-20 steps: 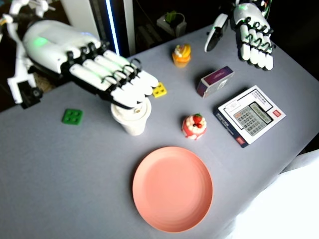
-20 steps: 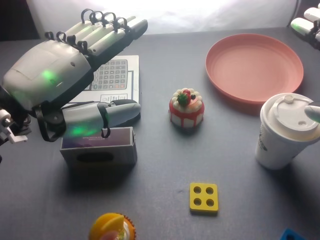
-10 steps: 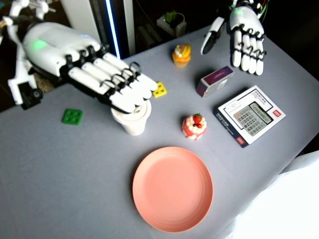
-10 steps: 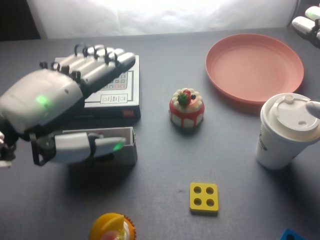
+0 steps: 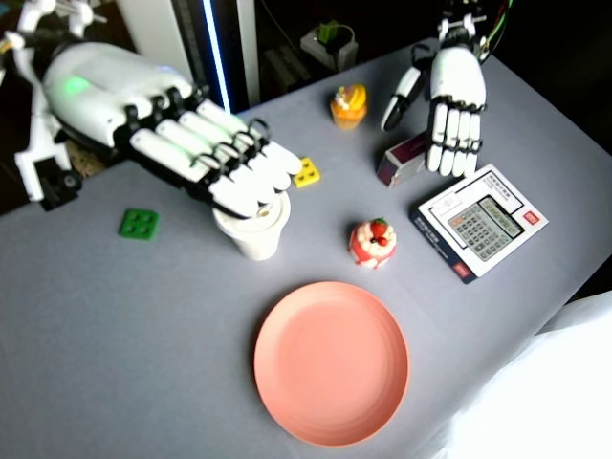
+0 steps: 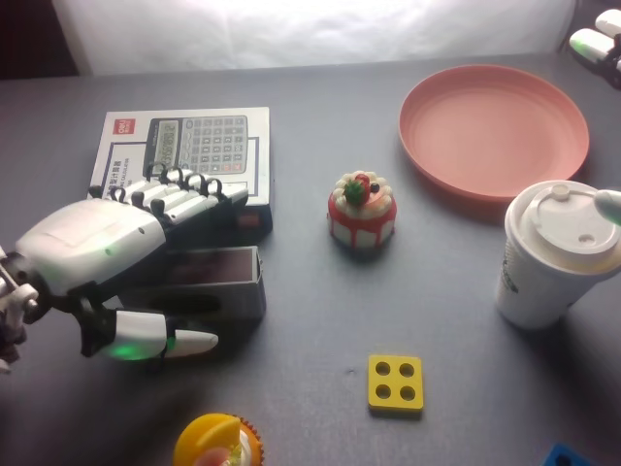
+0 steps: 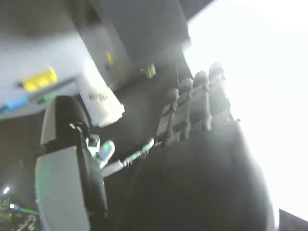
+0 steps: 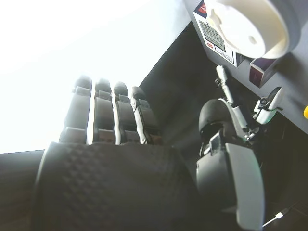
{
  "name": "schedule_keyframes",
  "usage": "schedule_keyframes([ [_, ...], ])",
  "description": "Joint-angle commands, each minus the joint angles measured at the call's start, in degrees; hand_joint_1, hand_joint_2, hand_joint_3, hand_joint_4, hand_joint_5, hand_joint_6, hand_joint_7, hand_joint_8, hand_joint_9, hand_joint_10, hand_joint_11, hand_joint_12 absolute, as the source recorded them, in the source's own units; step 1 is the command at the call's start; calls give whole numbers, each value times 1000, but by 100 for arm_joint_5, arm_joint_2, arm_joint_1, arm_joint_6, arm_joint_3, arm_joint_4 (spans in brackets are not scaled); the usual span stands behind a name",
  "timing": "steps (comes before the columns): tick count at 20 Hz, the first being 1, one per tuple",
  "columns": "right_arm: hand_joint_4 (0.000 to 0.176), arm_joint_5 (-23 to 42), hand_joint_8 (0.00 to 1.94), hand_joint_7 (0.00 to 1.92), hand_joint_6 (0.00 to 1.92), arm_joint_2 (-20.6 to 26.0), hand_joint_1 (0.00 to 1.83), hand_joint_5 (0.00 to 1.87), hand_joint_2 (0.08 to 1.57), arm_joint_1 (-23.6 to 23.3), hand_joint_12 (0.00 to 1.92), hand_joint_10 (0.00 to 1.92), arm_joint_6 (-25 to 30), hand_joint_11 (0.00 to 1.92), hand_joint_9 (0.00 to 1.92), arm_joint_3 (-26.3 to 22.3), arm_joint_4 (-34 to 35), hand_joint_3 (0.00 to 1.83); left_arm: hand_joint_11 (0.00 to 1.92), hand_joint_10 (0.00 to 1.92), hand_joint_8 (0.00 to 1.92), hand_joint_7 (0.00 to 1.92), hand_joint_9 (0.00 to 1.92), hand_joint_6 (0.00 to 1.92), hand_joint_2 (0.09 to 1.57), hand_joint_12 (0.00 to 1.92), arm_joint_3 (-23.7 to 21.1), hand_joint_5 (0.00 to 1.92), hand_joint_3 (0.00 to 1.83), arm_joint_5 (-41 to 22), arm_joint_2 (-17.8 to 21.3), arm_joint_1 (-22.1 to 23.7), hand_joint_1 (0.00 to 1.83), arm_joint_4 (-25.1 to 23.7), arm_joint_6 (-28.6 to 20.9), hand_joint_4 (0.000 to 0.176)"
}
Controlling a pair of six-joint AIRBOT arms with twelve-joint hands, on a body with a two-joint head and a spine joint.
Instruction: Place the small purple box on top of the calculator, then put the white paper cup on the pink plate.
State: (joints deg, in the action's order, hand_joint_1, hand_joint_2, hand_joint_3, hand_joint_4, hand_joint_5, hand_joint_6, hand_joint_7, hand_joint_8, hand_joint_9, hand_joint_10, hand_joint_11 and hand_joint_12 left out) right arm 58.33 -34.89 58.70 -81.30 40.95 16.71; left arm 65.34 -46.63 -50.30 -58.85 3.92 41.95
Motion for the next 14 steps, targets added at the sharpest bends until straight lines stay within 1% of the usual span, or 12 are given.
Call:
schedule_keyframes([
  [1,0,731,0,0,0,-13,118,0,1268,-87,0,0,-28,0,0,28,-36,18,4,12,4,191,114,2,1055,519,22,141,0,-509,-53,56,847,31,-16,0],
  [2,0,731,0,0,0,-13,140,0,1267,-87,0,0,-28,0,0,28,-36,16,0,27,12,246,180,11,1069,820,78,197,0,-442,-100,56,894,51,-16,0],
  [3,0,731,0,0,0,-13,144,0,1270,-87,0,0,-28,0,0,28,-29,16,58,376,52,572,423,11,1098,1327,115,406,0,-397,-122,56,976,73,-16,0],
  [4,0,731,0,0,0,-13,164,0,1275,-85,0,0,-28,0,0,28,-23,17,346,974,379,828,624,50,1174,1649,122,665,15,-397,-125,56,984,83,-16,0],
  [5,0,731,0,0,0,-13,163,0,1274,-79,0,0,-27,0,0,28,-14,15,625,1209,1141,886,806,974,1217,1753,124,661,0,-426,-123,57,1167,87,-17,0],
  [6,0,731,0,0,0,-13,140,0,1276,-76,0,0,-27,0,0,28,-10,15,886,1454,1383,880,977,1052,1214,1874,118,732,0,-467,-116,57,1211,88,-19,0],
  [7,0,731,0,0,0,-13,127,0,1281,-72,0,0,-27,0,0,28,-4,15,1031,1739,1516,921,1005,1223,1217,1912,108,777,1,-573,-99,57,1126,90,-47,0],
  [8,0,732,0,0,0,-13,126,0,1283,-68,0,0,-27,0,0,28,2,16,1128,1885,1637,932,1030,1241,1210,1919,70,797,0,-771,-45,58,1114,91,-111,0],
  [9,0,732,0,0,0,-13,125,0,1284,-67,0,0,-27,0,0,28,3,16,1212,1914,1754,950,1086,1216,1199,1921,15,821,0,-912,16,59,1120,91,-121,0],
  [11,0,732,0,0,0,-13,175,0,1290,-67,0,0,-27,0,0,31,6,16,1312,1921,1895,928,1173,1259,1213,1921,-29,797,0,-1111,115,69,1108,90,-120,0],
  [13,0,732,0,0,0,-13,139,0,1297,-64,0,0,-27,0,0,33,12,16,1201,1921,1731,911,1088,1247,1213,1921,-26,800,0,-1193,153,85,1106,109,-121,0],
  [14,0,732,0,0,0,-13,134,0,1296,-62,0,0,-27,0,0,33,13,15,1178,1921,1719,907,1069,1235,1209,1921,-38,806,0,-1243,173,88,1108,109,-121,0],
])
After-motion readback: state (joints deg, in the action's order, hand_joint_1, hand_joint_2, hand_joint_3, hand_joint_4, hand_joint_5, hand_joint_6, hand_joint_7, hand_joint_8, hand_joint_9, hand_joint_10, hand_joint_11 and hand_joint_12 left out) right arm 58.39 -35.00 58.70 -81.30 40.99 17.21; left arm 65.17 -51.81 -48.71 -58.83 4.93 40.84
